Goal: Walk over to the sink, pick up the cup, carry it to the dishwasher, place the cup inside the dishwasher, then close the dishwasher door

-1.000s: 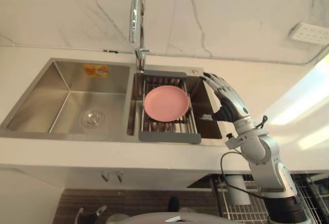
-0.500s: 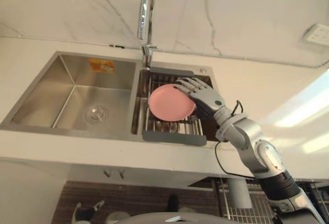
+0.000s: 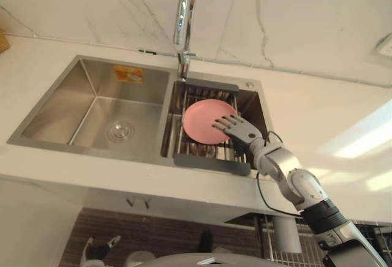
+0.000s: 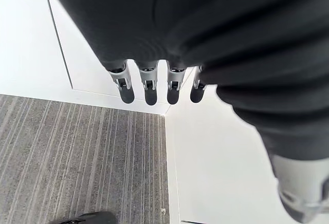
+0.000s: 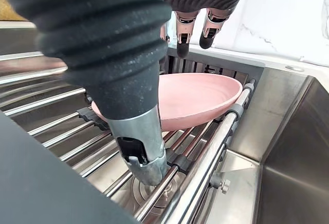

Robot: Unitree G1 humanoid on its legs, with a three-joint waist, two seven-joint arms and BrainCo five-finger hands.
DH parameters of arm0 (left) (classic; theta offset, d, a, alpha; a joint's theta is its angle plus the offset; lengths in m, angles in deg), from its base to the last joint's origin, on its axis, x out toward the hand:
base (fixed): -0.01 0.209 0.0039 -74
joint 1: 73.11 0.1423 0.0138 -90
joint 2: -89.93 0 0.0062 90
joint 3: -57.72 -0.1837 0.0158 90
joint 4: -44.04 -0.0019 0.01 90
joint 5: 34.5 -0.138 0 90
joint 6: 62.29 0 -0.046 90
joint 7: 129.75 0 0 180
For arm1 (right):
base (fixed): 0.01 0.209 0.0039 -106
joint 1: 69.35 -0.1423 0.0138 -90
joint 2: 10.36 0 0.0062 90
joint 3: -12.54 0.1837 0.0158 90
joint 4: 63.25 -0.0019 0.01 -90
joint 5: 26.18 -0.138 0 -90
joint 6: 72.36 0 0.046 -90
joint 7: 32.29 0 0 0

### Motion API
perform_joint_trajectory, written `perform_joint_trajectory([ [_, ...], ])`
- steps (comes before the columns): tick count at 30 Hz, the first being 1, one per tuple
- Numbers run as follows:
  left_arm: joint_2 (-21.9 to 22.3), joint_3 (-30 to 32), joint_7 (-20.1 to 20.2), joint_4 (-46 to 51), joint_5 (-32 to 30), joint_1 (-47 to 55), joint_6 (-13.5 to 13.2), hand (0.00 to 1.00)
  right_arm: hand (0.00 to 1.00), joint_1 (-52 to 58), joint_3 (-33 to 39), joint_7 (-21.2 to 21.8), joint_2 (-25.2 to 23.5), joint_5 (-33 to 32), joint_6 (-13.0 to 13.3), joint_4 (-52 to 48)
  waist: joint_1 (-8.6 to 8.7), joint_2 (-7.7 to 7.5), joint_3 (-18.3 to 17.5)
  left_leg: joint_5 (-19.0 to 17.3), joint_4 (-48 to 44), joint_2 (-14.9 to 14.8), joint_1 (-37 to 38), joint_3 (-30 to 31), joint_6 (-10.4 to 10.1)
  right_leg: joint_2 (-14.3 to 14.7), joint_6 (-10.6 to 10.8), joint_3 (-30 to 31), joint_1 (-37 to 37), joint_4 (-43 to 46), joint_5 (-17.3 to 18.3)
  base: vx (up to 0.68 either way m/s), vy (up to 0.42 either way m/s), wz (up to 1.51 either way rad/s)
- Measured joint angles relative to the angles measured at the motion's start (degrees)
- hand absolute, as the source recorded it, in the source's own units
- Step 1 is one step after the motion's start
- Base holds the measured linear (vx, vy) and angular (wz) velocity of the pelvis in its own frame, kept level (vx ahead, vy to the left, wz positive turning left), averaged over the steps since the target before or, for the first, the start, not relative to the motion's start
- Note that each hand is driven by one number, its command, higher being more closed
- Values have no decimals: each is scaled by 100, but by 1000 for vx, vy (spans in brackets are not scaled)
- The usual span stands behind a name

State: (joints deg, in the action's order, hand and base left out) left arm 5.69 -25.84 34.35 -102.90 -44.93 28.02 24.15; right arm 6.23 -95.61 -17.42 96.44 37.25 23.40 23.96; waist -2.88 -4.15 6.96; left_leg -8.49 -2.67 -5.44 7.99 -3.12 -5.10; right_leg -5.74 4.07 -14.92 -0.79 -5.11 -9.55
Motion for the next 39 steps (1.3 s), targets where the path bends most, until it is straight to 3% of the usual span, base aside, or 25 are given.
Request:
perform_joint_trajectory([
  [10,-1,-38,-2,15,-2,14,3,0,0,-135,-269,-82,-79,313,-2,490,-29,-27,-14,81,113,0,-5,6,-17,-4,0,-27,44,-1,1,-1,0,0],
  [21,1,-181,-2,30,-1,24,15,0,0,-396,-686,-696,-299,908,-88,1567,-87,-53,-27,159,185,0,-33,89,-27,-18,1,-143,41,-1,1,-10,-2,4],
  [22,1,-200,-2,31,-1,27,17,0,100,-481,-757,-798,-299,966,-143,1674,-90,-56,-27,166,185,-1,-40,107,-28,-19,1,-158,41,-1,1,-25,-6,7],
  [25,2,-209,-2,52,-1,28,23,0,100,-621,-858,-947,-300,1173,-229,1870,-139,-65,-27,175,185,-3,-42,117,-34,-18,0,-165,38,-1,1,-7,-1,1],
  [28,1,-214,-2,209,-1,36,55,0,100,-667,-867,-1392,-321,1358,-390,2020,-203,-94,-26,195,186,-3,-56,145,-41,-22,-3,-193,32,-1,-2,-24,-2,5],
  [33,3,-232,-6,223,0,43,58,0,100,-885,-868,-1960,-506,1463,-904,2557,-228,-100,-29,218,186,-3,-73,163,-49,-26,-14,-225,32,-1,-10,-10,0,2],
  [39,5,-273,-13,226,0,44,57,0,100,-894,-841,-2584,-525,1232,-990,2808,-260,-100,-29,224,181,-3,-71,164,-51,-40,-13,-269,-1,-1,-9,-11,4,3],
])
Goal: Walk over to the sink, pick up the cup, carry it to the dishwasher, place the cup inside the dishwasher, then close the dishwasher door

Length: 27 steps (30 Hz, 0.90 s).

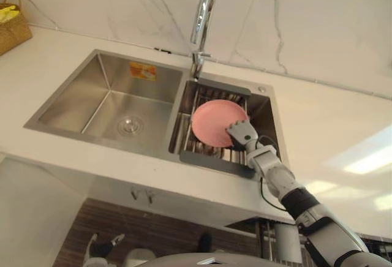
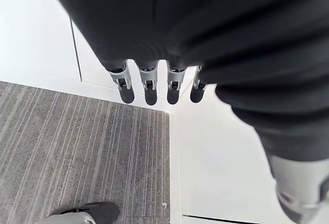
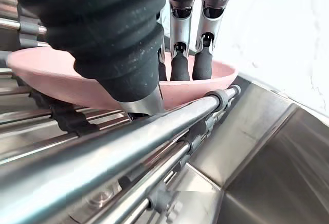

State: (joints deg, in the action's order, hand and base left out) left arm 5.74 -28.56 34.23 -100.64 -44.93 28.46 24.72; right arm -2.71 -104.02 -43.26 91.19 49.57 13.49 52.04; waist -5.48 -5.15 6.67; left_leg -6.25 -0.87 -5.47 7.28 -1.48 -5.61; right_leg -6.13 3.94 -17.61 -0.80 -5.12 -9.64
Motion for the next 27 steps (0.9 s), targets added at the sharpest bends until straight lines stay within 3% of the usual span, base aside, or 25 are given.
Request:
perform_joint_trajectory([
  [5,0,8,-1,10,0,61,0,0,100,1,101,-211,11,-429,89,-24,32,0,1,1,-3,2,3,-2,1,-2,0,2,-2,0,0,0,0,0],
  [15,1,57,-32,20,1,172,-70,0,100,94,514,-465,86,-1261,634,-1173,79,30,60,-6,-4,1,93,-22,6,3,1,29,-89,-1,1,0,0,0],
  [27,6,55,-80,21,3,191,-96,0,100,293,738,-457,241,-1586,794,-1586,118,129,128,-26,1,-14,155,-146,5,27,2,124,-87,0,2,-7,7,-4],
])
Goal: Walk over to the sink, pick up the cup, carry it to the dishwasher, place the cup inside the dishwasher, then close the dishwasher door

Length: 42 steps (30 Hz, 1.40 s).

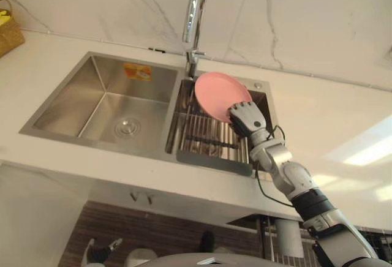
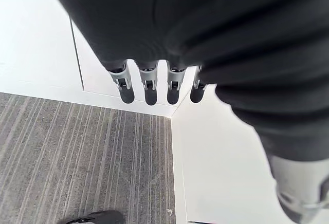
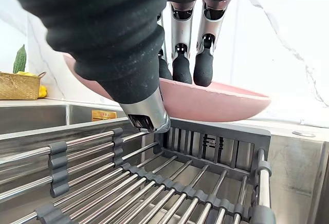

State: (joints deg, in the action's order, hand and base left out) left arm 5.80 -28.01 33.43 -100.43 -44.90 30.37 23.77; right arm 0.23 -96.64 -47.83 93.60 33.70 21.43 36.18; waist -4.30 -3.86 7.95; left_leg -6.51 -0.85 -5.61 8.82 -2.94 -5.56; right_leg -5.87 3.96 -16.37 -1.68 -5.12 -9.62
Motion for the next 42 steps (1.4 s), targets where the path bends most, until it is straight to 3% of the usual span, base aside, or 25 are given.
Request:
perform_joint_trajectory([
  [9,1,0,-15,-7,1,16,-29,0,100,106,53,5,16,-222,110,-457,67,1,1,-2,-5,-1,5,-12,1,2,-1,0,-7,0,-1,0,0,0],
  [18,3,1,-28,-12,-216,73,-109,0,100,699,793,52,286,-222,338,-1264,173,13,-7,2,-2,11,-43,132,5,-23,35,-119,-52,2,32,-4,2,8],
  [20,16,9,-33,-22,-303,136,-168,0,100,652,827,63,370,-237,381,-1328,129,24,-12,-44,-76,52,-38,159,24,15,14,79,10,2,16,7,23,-30],
  [24,143,19,-78,-20,-262,293,-195,0,100,354,733,131,516,-350,532,-1305,-4,110,-20,-435,-657,116,-140,-40,102,116,-8,725,253,38,-165,-23,37,-84],
  [27,225,26,-64,0,-216,300,-208,0,100,198,620,115,631,-335,498,-1302,-38,167,-43,-1003,-1497,278,-537,48,256,185,10,1484,675,41,-375,-136,108,-137],
  [28,218,37,-16,9,-212,304,-222,0,100,181,628,105,686,-322,479,-1299,-32,225,-15,-1350,-2046,357,-756,163,343,272,-59,1774,835,40,-423,-196,121,-119],
  [29,210,44,-10,9,-205,311,-221,0,100,189,628,103,686,-317,470,-1296,-5,259,-1,-1462,-2219,361,-805,144,374,304,-109,1793,864,31,-381,-272,185,-153],
  [30,200,55,7,8,-183,324,-216,0,100,203,621,102,677,-292,484,-1296,-11,300,20,-1552,-2352,364,-835,99,455,325,-501,1586,924,28,-135,-244,175,-115],
  [31,197,57,16,4,-145,315,-208,0,100,208,623,94,672,-254,494,-1297,-23,372,1,-1512,-2311,293,-830,74,525,329,-743,1322,977,73,197,-203,154,-144],
  [32,210,67,21,53,-92,271,-191,0,100,186,622,-12,664,-153,519,-1298,-27,526,26,-1425,-2101,86,-794,-237,604,246,-744,637,1236,611,588,-135,120,-120],
  [34,81,113,16,183,27,267,-192,0,100,170,575,-76,654,-87,535,-1252,-49,497,19,-1265,-1891,48,-750,-674,639,-195,-804,-218,1538,2015,759,-103,99,-106],
  [36,-18,209,0,186,271,262,-117,0,100,51,465,-146,623,5,522,-1037,-85,368,-43,-1213,-1929,4,-663,-1074,646,-671,-764,-929,1127,3024,1408,-26,54,-83],
  [37,-46,232,-1,186,303,267,-94,0,100,2,436,-143,598,29,513,-964,-108,357,-49,-1215,-2014,-3,-681,-1166,650,-755,-796,-1018,992,3173,1446,34,0,-89],
  [38,-129,310,-10,210,353,182,-32,0,100,-139,424,-120,524,33,498,-834,-187,189,-101,-1243,-2283,23,-815,-1298,693,-772,-652,-1216,889,3032,1432,-51,-22,-108],
  [39,-75,350,1,208,351,71,54,0,100,-265,423,-94,451,54,486,-805,-218,221,-104,-1117,-2287,-35,-1015,-1208,863,-516,-971,-1287,942,2569,1060,-101,-30,-120],
  [40,-37,379,-3,208,352,105,76,0,100,-296,419,-93,416,83,502,-805,-290,271,-124,-980,-2042,-151,-1018,-1191,899,-294,-979,-1133,844,2033,780,-168,-67,-124],
  [41,24,400,-17,216,352,38,85,0,100,-337,425,-125,468,139,571,-834,-320,286,-151,-832,-1473,-209,-821,-1378,621,-248,-982,-1254,765,1967,954,-65,-64,-97],
  [42,-46,320,-20,210,353,-83,96,0,100,-353,433,-134,439,154,609,-775,-298,147,-136,-756,-1346,-111,-786,-1543,558,-483,-731,-1303,624,2126,1228,-24,-115,-86],
])
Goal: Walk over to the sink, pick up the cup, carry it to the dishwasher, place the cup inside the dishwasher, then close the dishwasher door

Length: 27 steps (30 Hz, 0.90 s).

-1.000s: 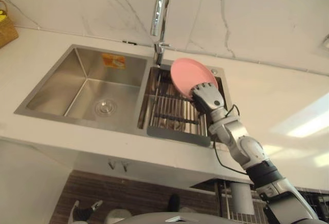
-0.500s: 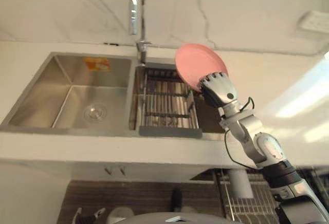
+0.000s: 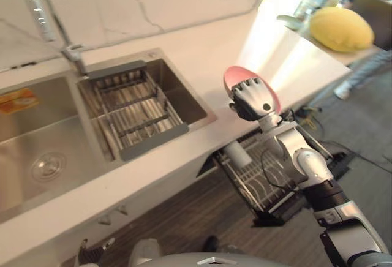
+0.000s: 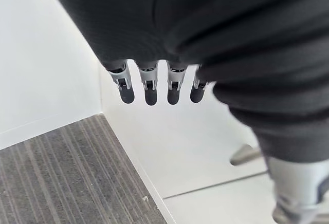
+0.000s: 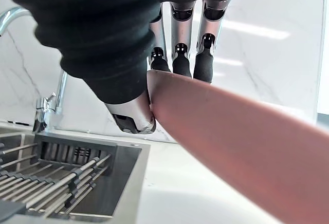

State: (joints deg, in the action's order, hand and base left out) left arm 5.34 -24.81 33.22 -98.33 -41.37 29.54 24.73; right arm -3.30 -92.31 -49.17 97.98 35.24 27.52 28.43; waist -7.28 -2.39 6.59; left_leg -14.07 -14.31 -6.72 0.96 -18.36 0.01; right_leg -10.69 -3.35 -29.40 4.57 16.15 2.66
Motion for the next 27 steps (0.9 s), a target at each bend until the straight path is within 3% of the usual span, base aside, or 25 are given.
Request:
perform_joint_trajectory([
  [1,-27,-40,-1,1,0,-38,10,0,100,-10,-7,1,-39,20,27,56,-39,-36,24,0,-26,22,-10,-91,0,-74,78,14,-150,-125,-9,4,-137,-75],
  [2,-51,-90,1,0,-1,-112,21,0,100,-55,-19,15,-76,77,80,176,-98,-191,1,-1,-118,31,-31,-241,2,-111,332,67,-478,-578,-126,-61,-210,-58],
  [3,-23,-105,3,1,-1,-181,24,0,100,-74,-18,28,-31,80,83,178,-60,-202,5,4,-193,20,-102,-235,6,-39,512,48,-640,-962,-233,-61,-187,-40],
  [7,18,-77,-18,-17,-5,-185,6,0,100,-69,65,162,130,-46,38,170,34,-176,13,98,-187,-44,-87,-194,-135,152,763,50,-891,-1500,-312,-45,-153,-5],
  [15,387,-129,-8,-58,-76,227,-211,0,100,429,715,188,231,-150,-9,167,-8,-172,13,543,461,-2,87,-9,-406,360,846,-6,-1070,-1962,-421,-55,-83,8],
  [27,322,-130,35,-42,-246,243,-277,0,100,813,959,116,84,-151,-75,585,130,-171,85,849,745,380,-239,141,-167,102,927,48,-702,-2082,-833,-88,69,5],
])
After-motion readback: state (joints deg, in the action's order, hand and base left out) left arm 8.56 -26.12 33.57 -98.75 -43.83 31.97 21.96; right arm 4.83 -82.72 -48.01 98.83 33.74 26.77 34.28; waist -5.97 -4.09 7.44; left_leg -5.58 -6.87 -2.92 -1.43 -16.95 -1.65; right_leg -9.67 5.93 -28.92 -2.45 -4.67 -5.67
